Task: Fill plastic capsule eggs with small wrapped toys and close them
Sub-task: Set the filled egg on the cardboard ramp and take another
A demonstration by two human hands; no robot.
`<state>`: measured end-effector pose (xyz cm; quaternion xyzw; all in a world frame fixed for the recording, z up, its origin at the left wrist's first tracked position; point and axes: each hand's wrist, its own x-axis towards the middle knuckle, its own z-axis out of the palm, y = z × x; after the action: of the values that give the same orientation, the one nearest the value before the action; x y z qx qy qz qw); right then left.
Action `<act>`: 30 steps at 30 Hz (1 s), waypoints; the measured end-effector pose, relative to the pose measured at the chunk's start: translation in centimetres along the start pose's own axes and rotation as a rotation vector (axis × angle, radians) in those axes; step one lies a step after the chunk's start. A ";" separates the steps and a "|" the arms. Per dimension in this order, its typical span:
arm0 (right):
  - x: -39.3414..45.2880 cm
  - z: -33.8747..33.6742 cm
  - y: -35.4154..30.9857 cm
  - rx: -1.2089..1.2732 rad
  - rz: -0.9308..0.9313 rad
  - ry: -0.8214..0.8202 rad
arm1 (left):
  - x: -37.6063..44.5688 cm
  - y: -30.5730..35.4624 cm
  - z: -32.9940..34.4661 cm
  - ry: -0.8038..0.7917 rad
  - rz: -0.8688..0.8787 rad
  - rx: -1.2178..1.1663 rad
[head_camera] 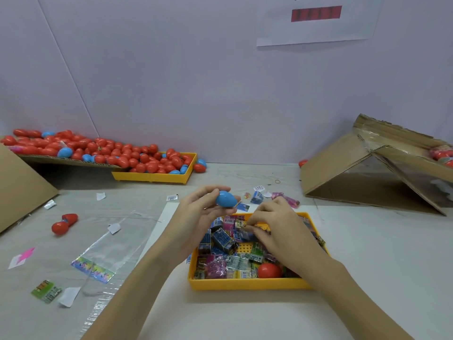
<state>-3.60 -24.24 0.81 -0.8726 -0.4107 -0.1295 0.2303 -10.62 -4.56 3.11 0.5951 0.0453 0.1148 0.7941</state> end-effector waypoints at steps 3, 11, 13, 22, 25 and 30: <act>0.2 -0.4 0.2 0.183 0.074 0.040 | 0.1 0.2 -0.1 -0.023 -0.067 -0.146; 0.6 -1.0 0.7 0.787 0.422 0.084 | -0.6 0.1 0.4 -0.058 0.001 0.045; 0.6 -0.9 0.7 0.863 0.455 0.094 | -0.9 0.1 0.9 -0.070 0.015 0.121; 0.6 -1.3 0.4 0.896 0.406 0.206 | -1.9 0.3 1.9 -0.187 -0.047 0.291; 0.6 -1.5 0.3 0.905 0.367 0.230 | -2.0 0.2 2.1 -0.209 -0.028 0.292; 0.5 -1.9 0.3 0.900 0.334 0.206 | -1.9 -0.3 2.1 -0.124 0.062 0.389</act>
<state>-3.13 -25.00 2.54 -0.7232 -0.2553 0.0141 0.6416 -11.95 -7.07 3.28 0.7442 -0.0010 0.0914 0.6617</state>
